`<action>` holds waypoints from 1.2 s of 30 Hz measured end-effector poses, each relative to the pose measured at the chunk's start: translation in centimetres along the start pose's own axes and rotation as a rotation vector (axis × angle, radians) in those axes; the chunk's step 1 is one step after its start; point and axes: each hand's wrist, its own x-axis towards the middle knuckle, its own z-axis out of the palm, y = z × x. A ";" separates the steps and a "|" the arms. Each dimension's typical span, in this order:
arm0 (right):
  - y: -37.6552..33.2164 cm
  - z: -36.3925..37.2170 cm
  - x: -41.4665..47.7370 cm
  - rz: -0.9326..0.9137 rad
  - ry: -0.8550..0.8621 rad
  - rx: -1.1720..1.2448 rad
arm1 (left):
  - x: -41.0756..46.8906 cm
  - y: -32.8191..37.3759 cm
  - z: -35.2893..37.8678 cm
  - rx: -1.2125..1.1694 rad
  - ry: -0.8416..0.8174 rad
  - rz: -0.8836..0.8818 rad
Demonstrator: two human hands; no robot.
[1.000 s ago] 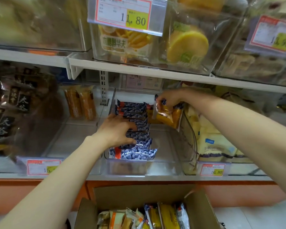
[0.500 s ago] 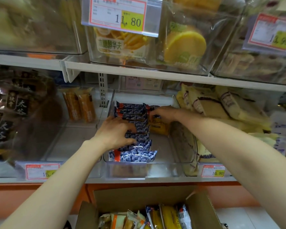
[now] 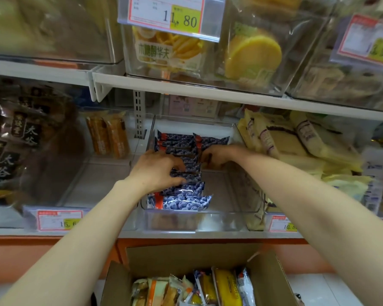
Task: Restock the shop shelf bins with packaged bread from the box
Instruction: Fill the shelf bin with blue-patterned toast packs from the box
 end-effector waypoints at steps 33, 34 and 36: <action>-1.3 14.5 -23.5 -0.373 -0.238 0.433 | -12.4 10.2 3.8 -0.816 -0.199 -0.025; -1.1 17.0 -22.5 -0.349 -0.274 0.426 | -13.0 10.6 5.7 -0.786 -0.261 -0.062; -0.7 21.9 -20.7 -0.271 -0.319 0.454 | -14.3 11.0 10.2 -0.776 -0.382 -0.173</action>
